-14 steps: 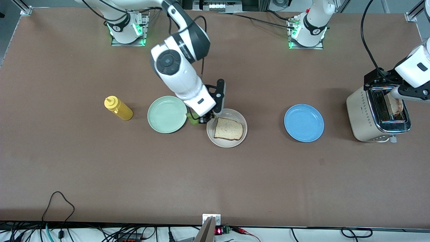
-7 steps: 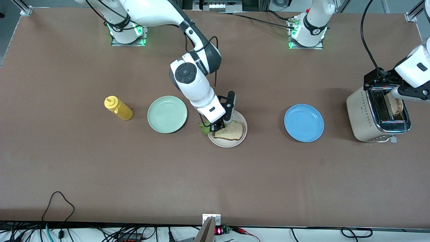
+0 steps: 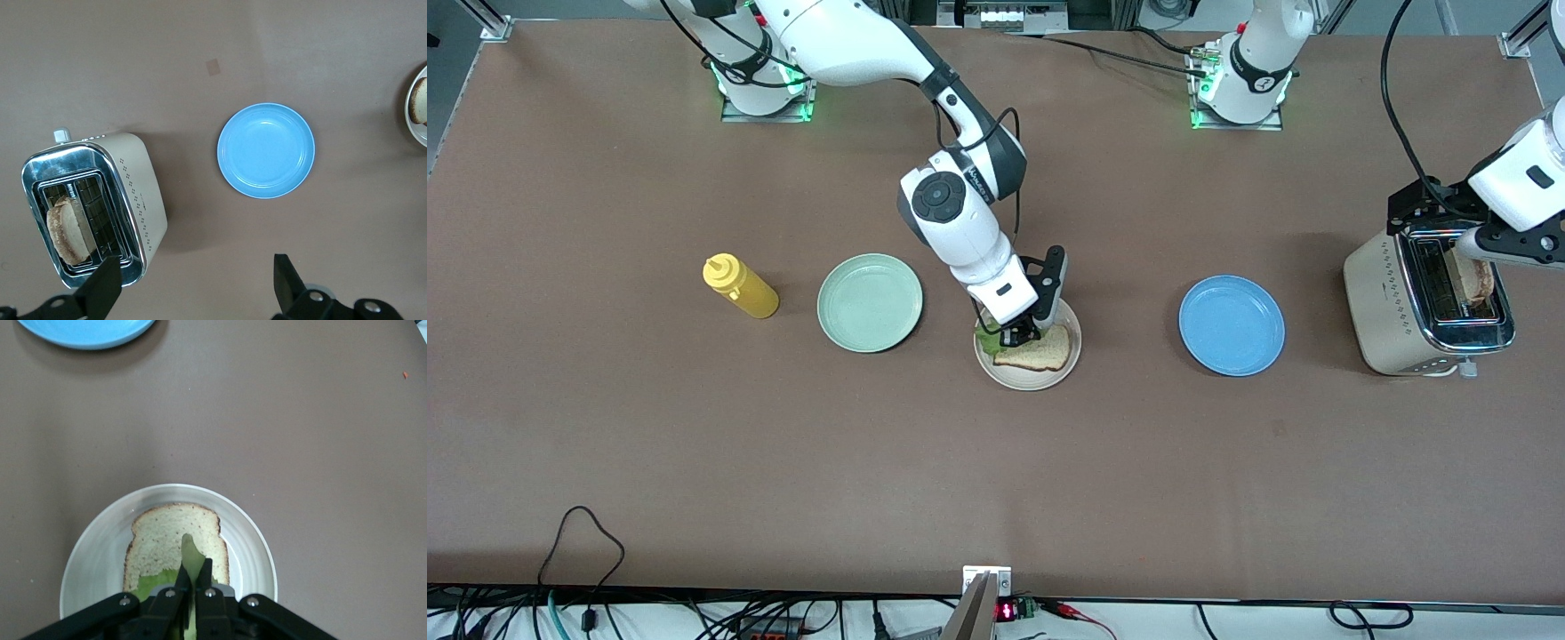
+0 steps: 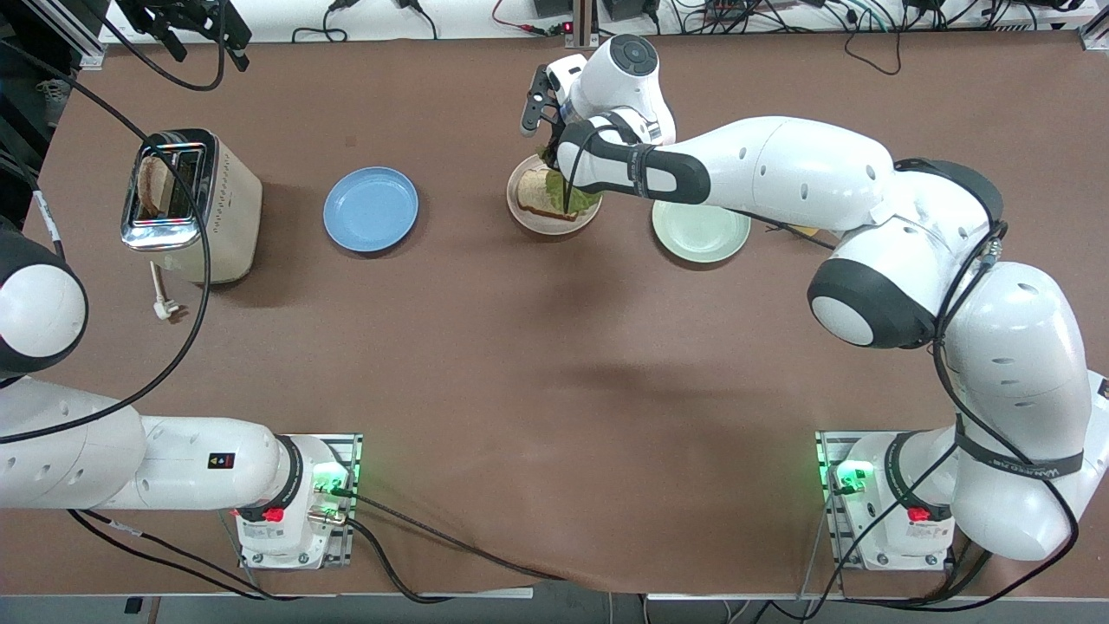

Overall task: Make sandwich in beige plate with both arms
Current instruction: 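Open the right gripper to drop the lettuce onto the toast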

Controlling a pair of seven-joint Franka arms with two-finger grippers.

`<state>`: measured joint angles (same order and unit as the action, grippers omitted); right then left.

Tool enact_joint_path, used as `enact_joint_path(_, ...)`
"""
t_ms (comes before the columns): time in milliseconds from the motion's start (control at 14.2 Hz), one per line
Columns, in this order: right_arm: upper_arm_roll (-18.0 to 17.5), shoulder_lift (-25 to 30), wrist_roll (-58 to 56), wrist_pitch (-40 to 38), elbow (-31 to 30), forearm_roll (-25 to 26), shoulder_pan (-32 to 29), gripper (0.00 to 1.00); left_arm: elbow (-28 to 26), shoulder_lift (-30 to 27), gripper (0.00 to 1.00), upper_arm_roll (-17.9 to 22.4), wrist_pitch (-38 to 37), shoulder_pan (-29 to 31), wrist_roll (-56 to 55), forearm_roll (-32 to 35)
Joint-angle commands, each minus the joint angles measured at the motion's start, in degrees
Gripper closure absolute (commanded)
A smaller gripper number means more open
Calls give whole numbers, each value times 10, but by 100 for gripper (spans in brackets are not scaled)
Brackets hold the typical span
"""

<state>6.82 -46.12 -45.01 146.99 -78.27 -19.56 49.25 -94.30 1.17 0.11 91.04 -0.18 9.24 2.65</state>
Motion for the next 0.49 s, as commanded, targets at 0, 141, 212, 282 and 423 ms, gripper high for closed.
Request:
enact_joint_path(0,-1,4,25,-9,15,-11,6,0,11,3,0,-3,-11,2,3,12)
enact_joint_path(141,1,24,54,-61,22,-10,6,0,12,3,0,-3,-10,1,3,12)
enact_joint_path(212,5,35,69,-108,35,-9,4,0,12,3,0,-4,-10,1,3,12)
enact_joint_path(282,7,44,89,-148,42,-8,1,0,13,3,0,-4,-10,0,3,12)
enact_joint_path(423,18,75,106,-187,42,-7,-6,0,16,3,0,-5,-10,0,3,12)
